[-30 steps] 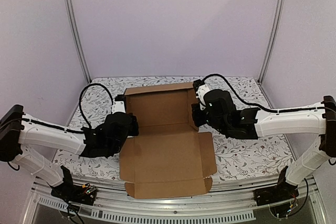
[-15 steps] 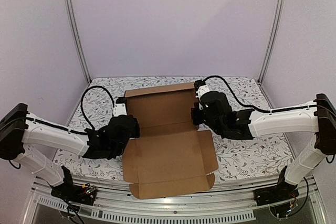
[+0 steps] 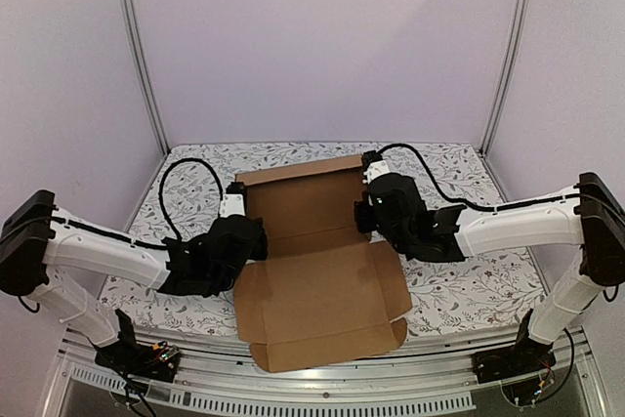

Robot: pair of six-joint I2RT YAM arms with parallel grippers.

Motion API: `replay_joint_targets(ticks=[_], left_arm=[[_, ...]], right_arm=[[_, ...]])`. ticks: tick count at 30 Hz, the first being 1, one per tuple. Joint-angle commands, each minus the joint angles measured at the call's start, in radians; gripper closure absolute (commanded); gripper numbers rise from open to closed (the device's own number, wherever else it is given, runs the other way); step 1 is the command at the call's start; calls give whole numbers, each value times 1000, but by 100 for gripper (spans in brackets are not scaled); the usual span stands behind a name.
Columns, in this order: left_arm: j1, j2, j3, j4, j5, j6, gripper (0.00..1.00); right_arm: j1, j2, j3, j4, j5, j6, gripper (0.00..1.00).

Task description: Fold the paper box

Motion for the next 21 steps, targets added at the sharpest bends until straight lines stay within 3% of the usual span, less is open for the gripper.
replay_joint_targets(ticks=[1,10,21], left_arm=[[-27,-8,37,-6,65,-8,62],[-27,-95,-10,-118,82,-45,44],[-23,-397,-7,-454,248,-31,42]], right_arm=[[17,43,29,40,9,8,100],[-30,111,64,104,-39,-22,100],[-135,174,27,272,-233,-122,100]])
